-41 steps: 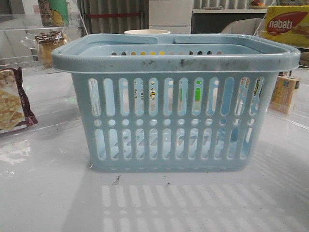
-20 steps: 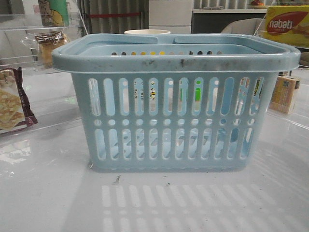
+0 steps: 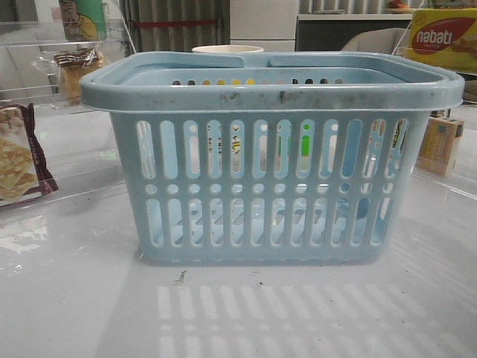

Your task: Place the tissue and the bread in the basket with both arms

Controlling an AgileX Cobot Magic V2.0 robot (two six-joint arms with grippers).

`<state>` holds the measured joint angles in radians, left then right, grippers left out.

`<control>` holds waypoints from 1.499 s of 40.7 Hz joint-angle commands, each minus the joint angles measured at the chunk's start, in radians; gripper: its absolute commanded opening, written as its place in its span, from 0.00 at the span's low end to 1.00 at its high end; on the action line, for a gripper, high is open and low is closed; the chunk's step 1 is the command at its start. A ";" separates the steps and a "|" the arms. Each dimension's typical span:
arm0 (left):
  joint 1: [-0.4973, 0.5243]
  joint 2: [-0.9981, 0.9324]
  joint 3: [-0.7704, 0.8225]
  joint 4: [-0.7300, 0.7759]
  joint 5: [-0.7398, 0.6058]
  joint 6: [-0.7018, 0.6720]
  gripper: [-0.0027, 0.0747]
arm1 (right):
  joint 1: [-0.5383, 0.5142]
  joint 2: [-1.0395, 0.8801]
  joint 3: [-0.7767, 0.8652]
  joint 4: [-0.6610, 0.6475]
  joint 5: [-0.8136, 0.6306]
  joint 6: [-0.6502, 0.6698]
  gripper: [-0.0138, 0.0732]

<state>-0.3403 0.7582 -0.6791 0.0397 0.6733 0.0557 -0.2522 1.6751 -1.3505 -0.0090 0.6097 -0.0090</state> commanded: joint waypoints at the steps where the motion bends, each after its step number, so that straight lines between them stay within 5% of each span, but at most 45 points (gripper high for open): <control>1: -0.009 0.000 -0.029 0.002 -0.069 0.003 0.66 | -0.004 -0.005 -0.055 -0.015 -0.095 -0.008 0.63; 16: -0.009 0.000 -0.029 0.002 -0.069 0.003 0.66 | -0.004 0.082 -0.056 -0.016 -0.169 -0.008 0.59; 27: -0.009 0.000 -0.029 0.002 -0.069 0.003 0.66 | -0.001 0.050 -0.056 -0.016 -0.164 -0.009 0.28; 37: -0.009 0.000 -0.029 0.002 -0.069 0.003 0.66 | 0.056 -0.093 -0.056 -0.016 -0.162 -0.009 0.27; 49: -0.009 0.000 -0.029 0.002 -0.069 0.003 0.66 | 0.305 -0.252 -0.056 -0.016 -0.129 -0.009 0.27; 61: -0.009 0.000 -0.029 0.002 -0.069 0.003 0.66 | 0.617 -0.191 -0.054 -0.016 -0.077 -0.009 0.27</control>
<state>-0.3403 0.7582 -0.6791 0.0412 0.6733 0.0557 0.3027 1.4936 -1.3682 -0.0175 0.5853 -0.0108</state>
